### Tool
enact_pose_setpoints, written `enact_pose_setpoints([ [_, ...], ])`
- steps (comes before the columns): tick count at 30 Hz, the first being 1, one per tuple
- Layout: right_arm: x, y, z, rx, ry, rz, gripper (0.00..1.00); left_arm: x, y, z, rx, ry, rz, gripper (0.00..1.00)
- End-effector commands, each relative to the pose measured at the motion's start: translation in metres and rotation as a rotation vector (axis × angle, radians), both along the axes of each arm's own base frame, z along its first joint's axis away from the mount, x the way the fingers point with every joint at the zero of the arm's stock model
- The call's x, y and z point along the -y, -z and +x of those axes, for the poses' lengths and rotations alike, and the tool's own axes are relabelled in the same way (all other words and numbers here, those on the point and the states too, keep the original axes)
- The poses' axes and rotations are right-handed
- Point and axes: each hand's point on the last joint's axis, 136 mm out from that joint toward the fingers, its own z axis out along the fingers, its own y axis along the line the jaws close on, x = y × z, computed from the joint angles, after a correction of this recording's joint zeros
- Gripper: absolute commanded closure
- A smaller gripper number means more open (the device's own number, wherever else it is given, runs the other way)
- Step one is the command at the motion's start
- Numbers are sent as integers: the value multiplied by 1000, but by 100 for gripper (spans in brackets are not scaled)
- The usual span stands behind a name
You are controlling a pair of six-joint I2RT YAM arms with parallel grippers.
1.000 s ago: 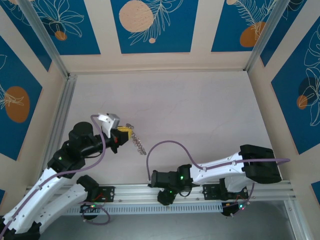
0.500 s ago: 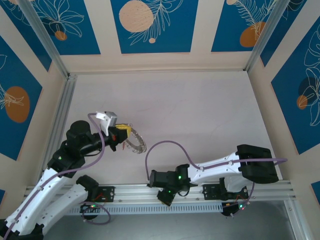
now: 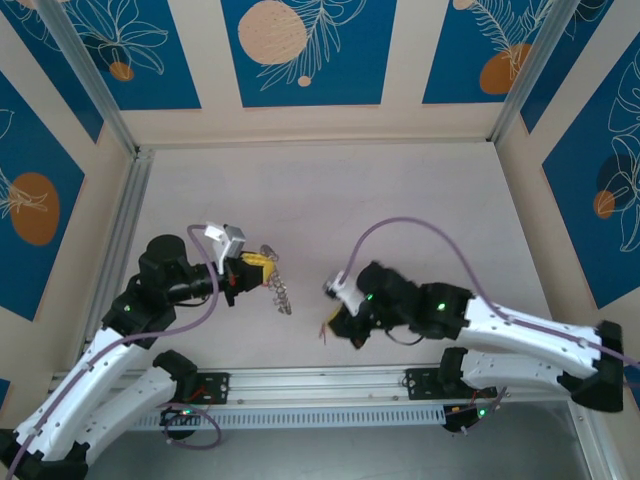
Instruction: Put the keys on the keyring
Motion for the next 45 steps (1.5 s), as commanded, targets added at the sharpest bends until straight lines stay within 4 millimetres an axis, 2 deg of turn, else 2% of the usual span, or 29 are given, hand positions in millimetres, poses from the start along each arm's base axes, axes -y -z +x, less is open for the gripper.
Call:
enact_pose_setpoints([
  [1, 11, -49, 23, 132, -11, 94, 100, 8, -46, -31, 187, 190, -76, 100],
  [5, 4, -91, 43, 235, -29, 186, 100, 13, -47, -41, 233, 292, -49, 100],
  [11, -22, -106, 44, 286, -162, 220, 100, 26, -48, -40, 249, 377, -50, 100],
  [14, -26, -114, 41, 314, -201, 254, 100, 30, -46, -42, 259, 402, -25, 100],
  [23, -32, -123, 29, 352, -281, 272, 100, 48, -30, -55, 280, 472, 99, 100],
  [29, -32, -133, 20, 382, -300, 292, 100, 51, -25, -59, 293, 476, 125, 100],
  [34, -30, -129, 12, 400, -321, 281, 100, 51, -22, -57, 324, 451, 162, 100],
  [38, -23, -125, 15, 400, -294, 282, 100, 53, -18, -52, 380, 419, 238, 100],
  [42, -13, -122, 25, 375, -241, 310, 100, 56, -26, -56, 412, 453, 233, 100],
  [45, -3, -122, 32, 351, -209, 345, 100, 57, -40, -77, 408, 558, 146, 100],
])
